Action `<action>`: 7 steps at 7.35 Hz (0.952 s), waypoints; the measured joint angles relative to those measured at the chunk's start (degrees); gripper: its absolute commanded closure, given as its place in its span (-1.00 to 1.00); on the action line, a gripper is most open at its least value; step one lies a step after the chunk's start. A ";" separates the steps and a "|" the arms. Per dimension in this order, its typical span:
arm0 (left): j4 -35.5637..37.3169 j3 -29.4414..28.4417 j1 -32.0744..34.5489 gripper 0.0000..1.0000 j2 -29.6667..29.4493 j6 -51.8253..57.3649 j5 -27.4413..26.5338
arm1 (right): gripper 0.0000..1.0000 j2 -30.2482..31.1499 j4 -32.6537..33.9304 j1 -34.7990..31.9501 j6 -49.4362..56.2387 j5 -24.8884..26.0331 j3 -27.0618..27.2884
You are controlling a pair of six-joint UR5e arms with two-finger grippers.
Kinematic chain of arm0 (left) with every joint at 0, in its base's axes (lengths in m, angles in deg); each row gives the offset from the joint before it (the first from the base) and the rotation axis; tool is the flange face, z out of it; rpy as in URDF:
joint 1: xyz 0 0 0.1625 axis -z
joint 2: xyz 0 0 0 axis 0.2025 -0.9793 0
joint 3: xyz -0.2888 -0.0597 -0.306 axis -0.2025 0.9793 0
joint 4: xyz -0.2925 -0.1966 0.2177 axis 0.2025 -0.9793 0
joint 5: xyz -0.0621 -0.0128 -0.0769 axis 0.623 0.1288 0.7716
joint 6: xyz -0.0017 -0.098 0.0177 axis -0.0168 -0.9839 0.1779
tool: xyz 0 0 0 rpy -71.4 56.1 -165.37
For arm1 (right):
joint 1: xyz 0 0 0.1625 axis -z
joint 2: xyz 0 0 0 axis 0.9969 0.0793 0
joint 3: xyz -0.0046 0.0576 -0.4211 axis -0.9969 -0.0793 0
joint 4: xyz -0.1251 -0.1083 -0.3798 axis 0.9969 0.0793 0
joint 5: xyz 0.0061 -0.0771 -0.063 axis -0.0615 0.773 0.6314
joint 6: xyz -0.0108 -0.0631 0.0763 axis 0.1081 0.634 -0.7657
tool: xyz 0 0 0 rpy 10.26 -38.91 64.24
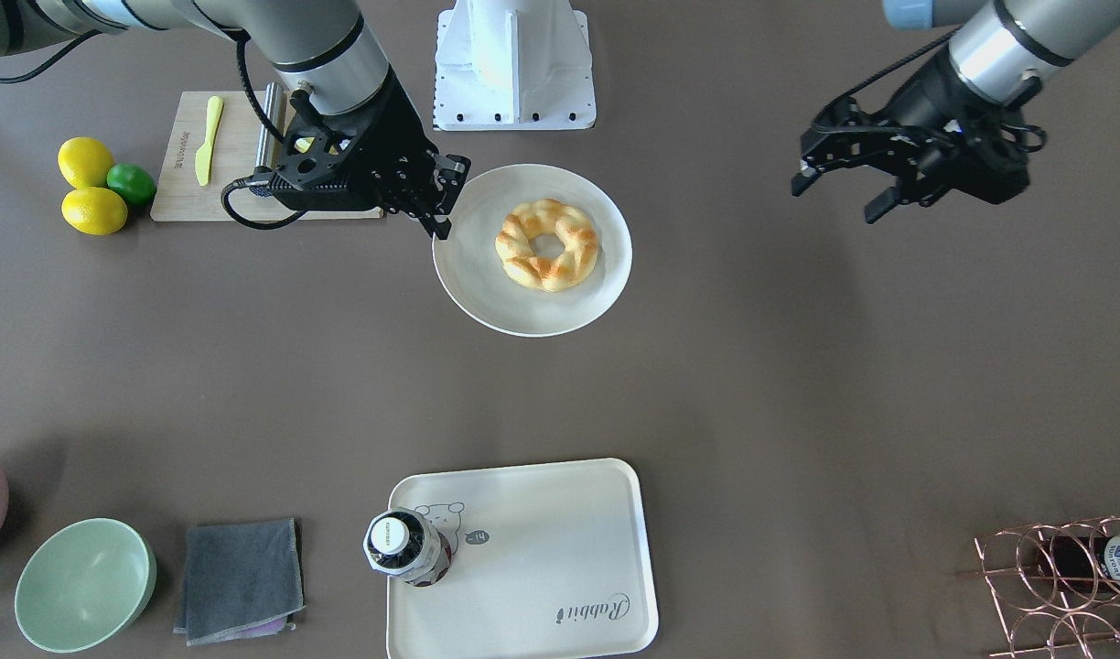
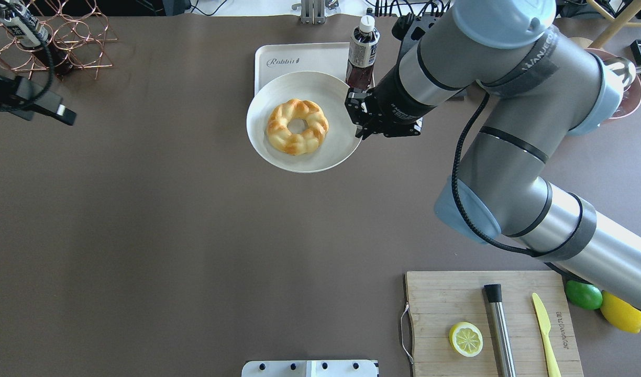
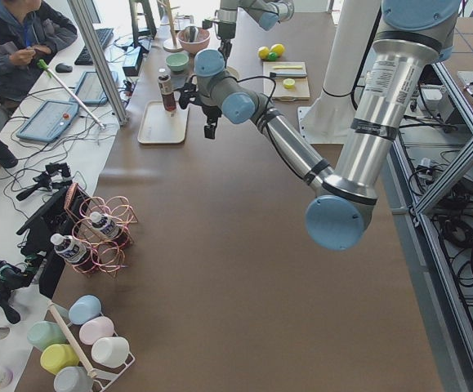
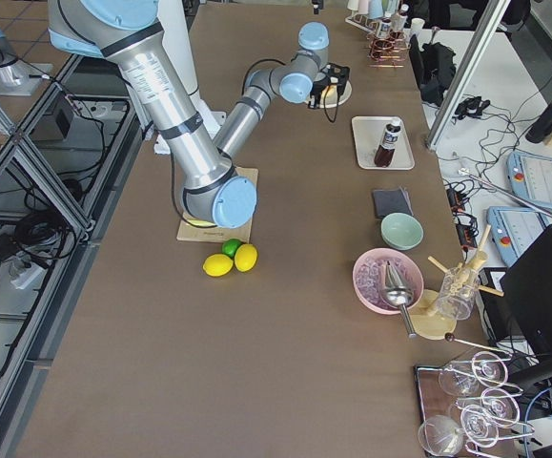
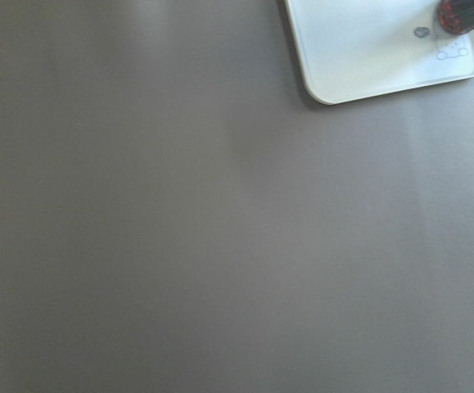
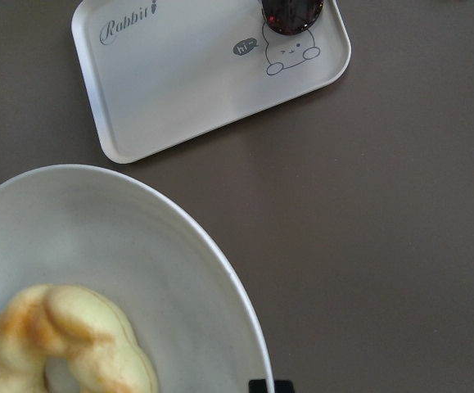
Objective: Place donut on tray
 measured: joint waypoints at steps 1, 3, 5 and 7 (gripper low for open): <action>-0.91 -0.24 -5.52 -0.91 -3.92 -7.30 -3.14 | 1.00 -0.53 1.11 0.26 0.04 0.41 0.03; -2.12 -0.54 -12.28 -0.84 -8.46 -16.31 -7.32 | 1.00 -0.34 1.49 0.40 0.11 0.59 0.63; -5.40 -1.64 -13.66 -0.74 -9.52 -21.05 -8.03 | 1.00 -0.44 1.41 0.92 0.02 0.66 1.20; -14.20 -5.16 -13.88 -0.71 -9.55 -27.21 -7.84 | 1.00 -0.25 1.09 1.76 -0.10 0.59 2.62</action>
